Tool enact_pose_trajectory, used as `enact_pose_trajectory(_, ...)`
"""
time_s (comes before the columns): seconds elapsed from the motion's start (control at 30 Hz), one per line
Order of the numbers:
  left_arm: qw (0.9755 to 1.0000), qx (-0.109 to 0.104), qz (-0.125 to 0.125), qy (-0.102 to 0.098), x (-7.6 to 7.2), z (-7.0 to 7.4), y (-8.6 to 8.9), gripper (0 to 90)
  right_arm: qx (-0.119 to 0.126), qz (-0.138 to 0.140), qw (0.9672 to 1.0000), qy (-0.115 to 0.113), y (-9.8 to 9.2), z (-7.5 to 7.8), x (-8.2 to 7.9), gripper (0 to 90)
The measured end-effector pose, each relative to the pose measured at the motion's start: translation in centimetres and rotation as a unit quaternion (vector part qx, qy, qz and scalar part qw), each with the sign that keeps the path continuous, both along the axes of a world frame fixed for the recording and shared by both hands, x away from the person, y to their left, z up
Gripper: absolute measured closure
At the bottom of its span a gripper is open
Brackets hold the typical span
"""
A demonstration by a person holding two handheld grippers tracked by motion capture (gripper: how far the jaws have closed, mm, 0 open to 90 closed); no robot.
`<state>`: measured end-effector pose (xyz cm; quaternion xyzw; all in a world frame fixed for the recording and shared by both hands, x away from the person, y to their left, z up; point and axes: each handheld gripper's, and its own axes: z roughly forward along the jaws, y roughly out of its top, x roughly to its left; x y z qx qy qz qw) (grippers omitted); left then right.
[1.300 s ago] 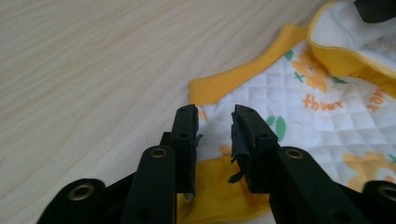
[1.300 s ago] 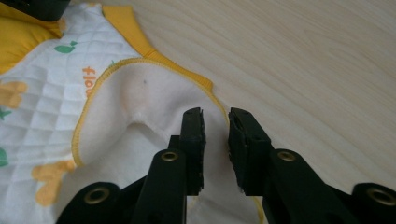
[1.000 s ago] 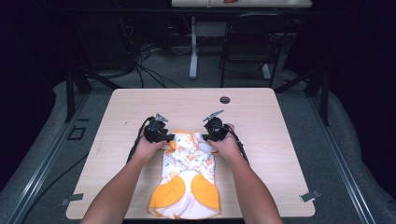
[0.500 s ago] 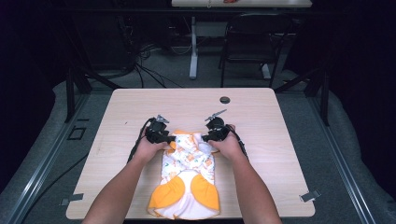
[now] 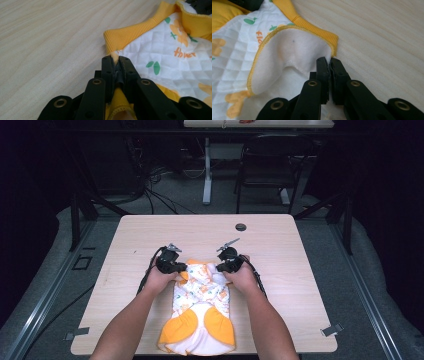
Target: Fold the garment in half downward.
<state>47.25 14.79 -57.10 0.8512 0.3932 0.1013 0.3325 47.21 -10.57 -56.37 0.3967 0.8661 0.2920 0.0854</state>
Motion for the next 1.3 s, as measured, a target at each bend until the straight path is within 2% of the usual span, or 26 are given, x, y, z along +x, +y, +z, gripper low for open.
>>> enact_pose_trajectory(0.07, 1.0000, 0.000, 0.001, 0.004, 0.0, 0.1, 0.1, 83.9, 0.000, -0.004, 1.0000, -0.005, 0.1, 0.0, -0.1, 87.1)
enact_pose_trajectory(0.1, 1.0000, 0.000, 0.001, 0.004, 0.0, 0.1, 0.1, 84.1, -0.015, 0.003, 0.9998, -0.008, 0.3, 0.1, -0.2, 87.2)
enact_pose_trajectory(0.27, 1.0000, 0.003, -0.001, -0.004, -0.2, 0.8, 0.2, 85.0, -0.035, 0.010, 0.9990, -0.025, 0.6, 0.5, -0.5, 87.4)
enact_pose_trajectory(0.47, 0.9999, -0.008, -0.002, -0.011, -0.5, 1.5, 0.5, 85.3, -0.029, 0.017, 0.9990, -0.029, 0.1, 1.5, -0.8, 87.5)
enact_pose_trajectory(0.6, 0.9997, -0.013, -0.003, -0.020, -0.7, 2.1, 0.5, 85.4, -0.014, 0.017, 0.9990, -0.040, -0.3, 2.0, -1.0, 87.5)
enact_pose_trajectory(0.83, 0.9991, -0.019, -0.007, -0.037, -0.7, 3.7, 0.5, 85.5, -0.025, 0.030, 0.9975, -0.058, -0.4, 3.8, -1.1, 87.5)
enact_pose_trajectory(0.93, 0.9985, -0.028, -0.003, -0.048, -0.7, 4.7, 0.7, 85.5, -0.018, 0.031, 0.9968, -0.071, -0.6, 5.0, -1.1, 87.5)
enact_pose_trajectory(1.1, 0.9977, -0.029, -0.005, -0.062, -0.8, 5.8, 0.8, 85.4, -0.016, 0.034, 0.9956, -0.086, -0.7, 6.2, -1.3, 87.5)
enact_pose_trajectory(1.2, 0.9971, -0.037, -0.006, -0.066, -0.9, 6.5, 1.0, 85.4, -0.013, 0.031, 0.9951, -0.093, -0.8, 6.8, -1.4, 87.5)
enact_pose_trajectory(1.3, 0.9966, -0.035, -0.008, -0.074, -1.0, 7.0, 1.0, 85.4, -0.015, 0.033, 0.9941, -0.103, -0.8, 7.4, -1.5, 87.5)
